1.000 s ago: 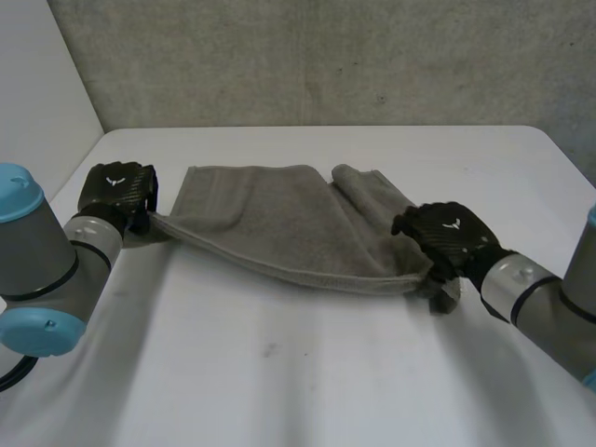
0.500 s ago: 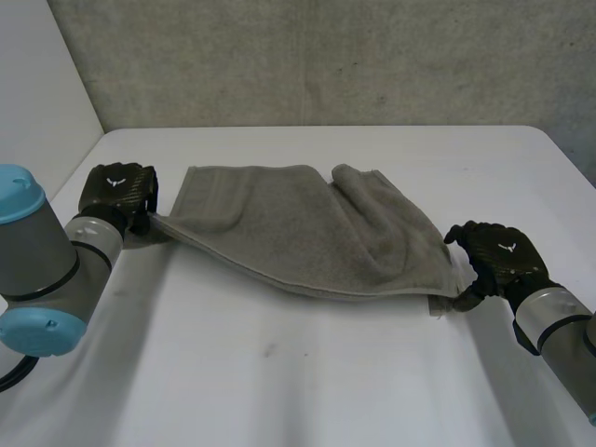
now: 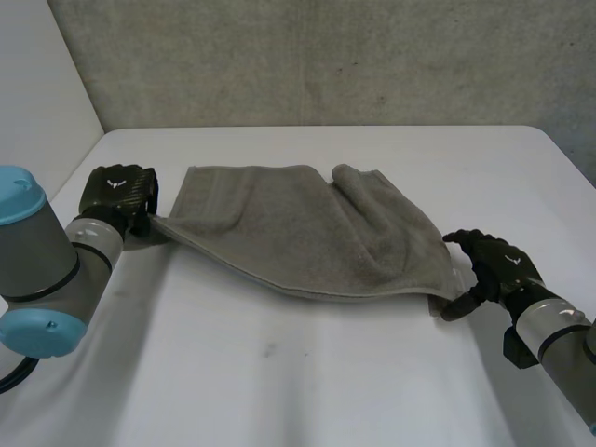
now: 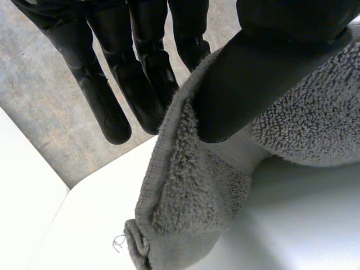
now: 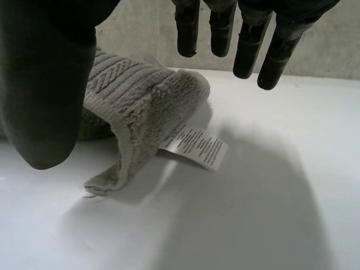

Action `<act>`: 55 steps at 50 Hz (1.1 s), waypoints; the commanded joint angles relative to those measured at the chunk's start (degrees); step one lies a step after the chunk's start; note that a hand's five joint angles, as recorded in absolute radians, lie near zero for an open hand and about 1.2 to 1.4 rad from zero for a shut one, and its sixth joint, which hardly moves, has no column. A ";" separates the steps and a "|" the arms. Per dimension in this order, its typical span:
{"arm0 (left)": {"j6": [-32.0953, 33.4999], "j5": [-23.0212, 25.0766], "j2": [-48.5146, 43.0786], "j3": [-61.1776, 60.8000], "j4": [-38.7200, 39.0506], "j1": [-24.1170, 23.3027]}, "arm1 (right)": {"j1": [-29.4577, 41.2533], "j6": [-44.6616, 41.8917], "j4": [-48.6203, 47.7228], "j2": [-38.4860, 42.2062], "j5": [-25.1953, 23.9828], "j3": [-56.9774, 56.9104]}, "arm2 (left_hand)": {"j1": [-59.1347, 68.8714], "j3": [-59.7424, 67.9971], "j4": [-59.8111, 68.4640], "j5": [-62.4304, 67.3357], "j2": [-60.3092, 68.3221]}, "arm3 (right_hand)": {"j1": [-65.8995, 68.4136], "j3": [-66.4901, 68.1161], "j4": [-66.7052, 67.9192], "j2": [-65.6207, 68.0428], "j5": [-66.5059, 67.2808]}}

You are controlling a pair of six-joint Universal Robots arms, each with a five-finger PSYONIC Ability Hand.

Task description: Fold the towel.

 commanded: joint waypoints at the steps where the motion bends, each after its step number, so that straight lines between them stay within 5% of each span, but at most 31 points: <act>1: -0.02 -0.04 -0.10 -0.03 -0.05 0.00 | 0.29 5.26 -3.53 2.49 0.05 -0.71 | 11.31 10.25 10.12 10.79 10.17 | -3.59 -4.24 -5.16 -4.58 -3.90; 9: -0.02 -0.04 -0.18 -0.12 0.04 0.00 | 0.73 6.58 -7.49 5.04 1.98 -2.21 | 11.31 10.25 10.12 10.79 10.17 | -3.59 -4.24 -5.16 -4.58 -3.90; 16: 0.07 -0.04 -0.18 -0.21 -0.05 0.00 | 0.64 4.13 -7.49 6.01 8.65 -3.70 | 11.31 10.25 10.12 10.79 10.17 | -3.59 -4.24 -5.16 -4.58 -3.90; 23: 0.24 -0.04 -0.18 -0.38 0.04 0.00 | 0.20 2.98 -7.49 5.39 8.66 -3.79 | 11.31 10.25 10.12 10.79 10.17 | -0.48 -1.13 -2.05 -1.46 -0.78; 28: 0.24 -0.04 -0.18 -0.38 0.04 0.00 | 0.20 3.06 -6.87 5.39 8.22 -3.96 | 11.31 10.25 10.12 10.79 10.17 | 24.92 24.27 23.35 23.93 24.61; 30: 0.33 -0.12 -0.18 -0.38 0.04 0.00 | 0.20 3.06 -6.61 5.22 7.96 -4.05 | 11.31 10.25 10.12 10.79 10.17 | 52.37 51.72 50.80 51.38 52.06; 31: 0.33 -0.12 -0.18 -0.38 0.04 0.00 | 0.20 3.06 -6.61 5.22 7.96 -4.05 | 11.31 10.25 10.12 10.79 10.17 | 52.51 51.86 50.94 51.52 52.20; 32: 0.33 -0.12 -0.18 -0.38 0.04 0.00 | 0.03 3.15 -6.43 5.13 7.26 -4.05 | 11.31 10.25 10.12 10.79 10.17 | 66.27 65.62 64.70 65.29 65.97; 38: 0.33 -0.04 -0.10 -0.47 -0.14 0.00 | -0.32 4.03 -6.25 4.52 0.15 -3.88 | 11.31 10.25 10.12 10.79 10.17 | 66.41 65.76 64.84 65.42 66.10; 47: 0.77 0.05 1.13 -0.65 -0.84 0.17 | -2.61 2.27 -1.51 -1.02 -2.85 -7.04 | 11.31 10.25 10.12 10.79 10.17 | 66.41 65.76 64.84 65.42 66.10; 55: 4.73 0.05 7.64 -1.26 -1.63 0.00 | -3.05 -10.38 6.84 -12.54 -6.81 -14.51 | 11.31 10.25 10.12 10.79 10.17 | 66.41 65.76 64.84 65.42 66.10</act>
